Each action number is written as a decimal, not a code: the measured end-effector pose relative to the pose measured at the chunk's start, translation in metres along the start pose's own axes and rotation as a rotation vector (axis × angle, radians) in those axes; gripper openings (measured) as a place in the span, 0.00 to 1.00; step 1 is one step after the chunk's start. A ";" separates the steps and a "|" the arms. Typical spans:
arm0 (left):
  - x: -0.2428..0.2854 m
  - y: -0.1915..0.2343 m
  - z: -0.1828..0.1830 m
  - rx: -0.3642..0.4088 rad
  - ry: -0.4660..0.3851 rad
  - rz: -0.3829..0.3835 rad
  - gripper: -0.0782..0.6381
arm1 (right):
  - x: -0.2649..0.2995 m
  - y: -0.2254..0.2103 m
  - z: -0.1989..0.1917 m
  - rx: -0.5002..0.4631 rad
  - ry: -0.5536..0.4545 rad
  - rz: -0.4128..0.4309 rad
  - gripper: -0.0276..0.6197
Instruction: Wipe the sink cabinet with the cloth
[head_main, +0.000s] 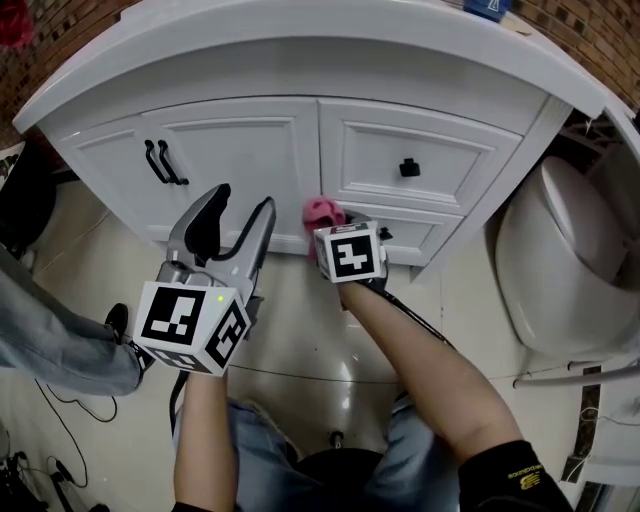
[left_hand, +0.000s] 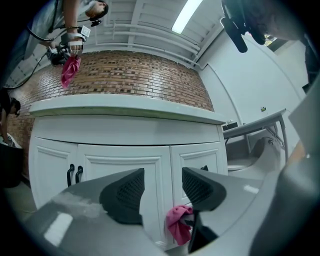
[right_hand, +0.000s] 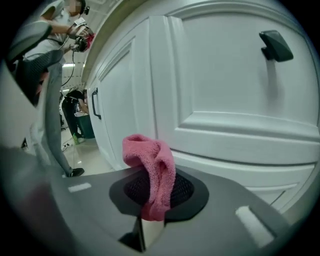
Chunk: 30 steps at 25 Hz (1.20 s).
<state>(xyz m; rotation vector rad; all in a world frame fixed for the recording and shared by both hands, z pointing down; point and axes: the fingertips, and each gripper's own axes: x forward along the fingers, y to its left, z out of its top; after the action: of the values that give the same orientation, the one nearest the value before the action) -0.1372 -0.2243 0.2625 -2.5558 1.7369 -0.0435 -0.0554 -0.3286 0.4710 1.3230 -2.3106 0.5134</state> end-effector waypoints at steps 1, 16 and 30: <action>0.000 -0.001 0.000 0.000 -0.001 -0.004 0.44 | -0.002 -0.002 -0.001 0.001 0.003 0.017 0.13; 0.005 -0.018 0.008 0.009 -0.026 -0.053 0.44 | -0.132 -0.221 -0.030 -0.003 -0.037 -0.313 0.13; 0.010 -0.015 0.001 -0.004 -0.004 -0.037 0.44 | -0.045 -0.035 -0.014 -0.033 -0.027 0.129 0.13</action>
<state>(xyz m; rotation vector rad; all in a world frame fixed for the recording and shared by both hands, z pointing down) -0.1197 -0.2276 0.2624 -2.5885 1.6903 -0.0365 -0.0014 -0.3056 0.4626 1.1785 -2.4272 0.4978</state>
